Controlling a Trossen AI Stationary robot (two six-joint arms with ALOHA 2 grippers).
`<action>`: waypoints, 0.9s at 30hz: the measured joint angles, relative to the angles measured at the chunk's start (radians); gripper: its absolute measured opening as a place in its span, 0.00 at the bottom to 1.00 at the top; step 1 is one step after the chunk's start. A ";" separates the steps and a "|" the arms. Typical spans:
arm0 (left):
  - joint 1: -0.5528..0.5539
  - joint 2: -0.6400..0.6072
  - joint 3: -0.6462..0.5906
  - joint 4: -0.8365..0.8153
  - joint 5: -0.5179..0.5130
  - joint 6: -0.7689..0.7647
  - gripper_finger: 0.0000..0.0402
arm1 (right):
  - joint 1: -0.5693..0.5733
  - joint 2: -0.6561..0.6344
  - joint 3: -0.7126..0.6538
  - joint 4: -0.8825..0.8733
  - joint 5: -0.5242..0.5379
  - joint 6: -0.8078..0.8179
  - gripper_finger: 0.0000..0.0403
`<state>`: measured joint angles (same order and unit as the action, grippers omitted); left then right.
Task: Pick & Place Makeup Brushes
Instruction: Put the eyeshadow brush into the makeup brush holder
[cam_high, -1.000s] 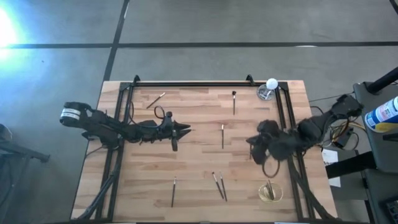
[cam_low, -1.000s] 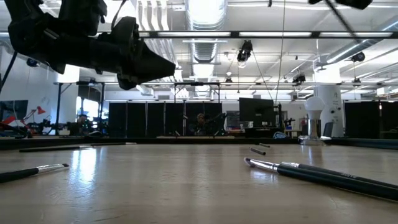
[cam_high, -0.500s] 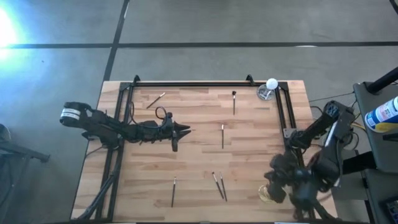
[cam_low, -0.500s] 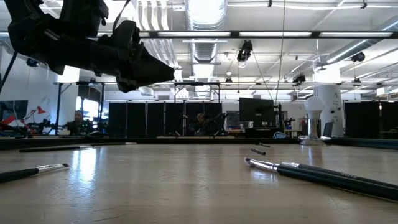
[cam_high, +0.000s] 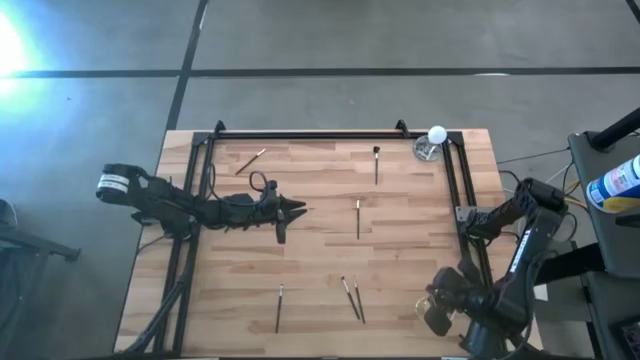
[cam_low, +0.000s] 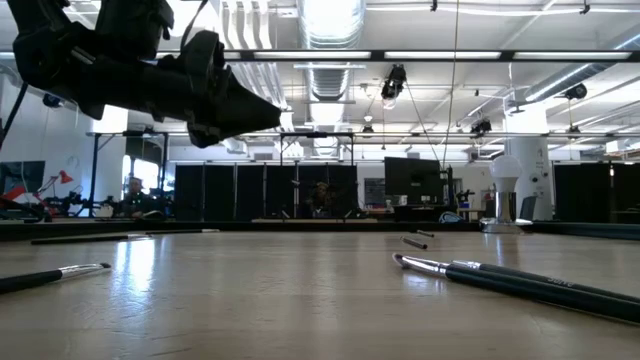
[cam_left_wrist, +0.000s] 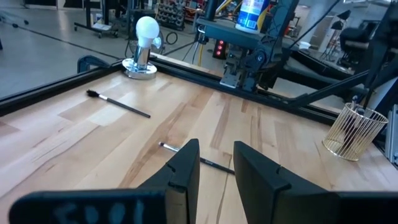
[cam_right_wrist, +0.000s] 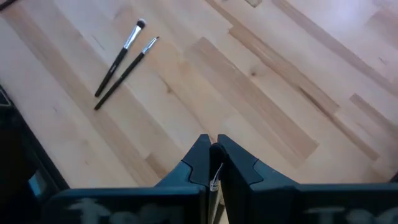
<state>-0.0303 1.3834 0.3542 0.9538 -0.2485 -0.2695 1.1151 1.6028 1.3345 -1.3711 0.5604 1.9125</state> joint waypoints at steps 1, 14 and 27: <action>0.000 0.000 0.000 0.003 0.000 0.000 0.23 | 0.002 0.006 -0.008 0.013 0.000 0.000 0.03; 0.000 0.000 0.000 0.005 0.000 0.000 0.23 | 0.050 0.086 -0.031 0.054 -0.065 0.055 0.04; 0.000 0.000 0.000 0.004 0.000 -0.001 0.23 | 0.038 -0.010 -0.028 0.063 -0.151 0.046 0.35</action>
<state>-0.0303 1.3834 0.3546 0.9577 -0.2489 -0.2704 1.1528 1.5931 1.3067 -1.3078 0.4093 1.9581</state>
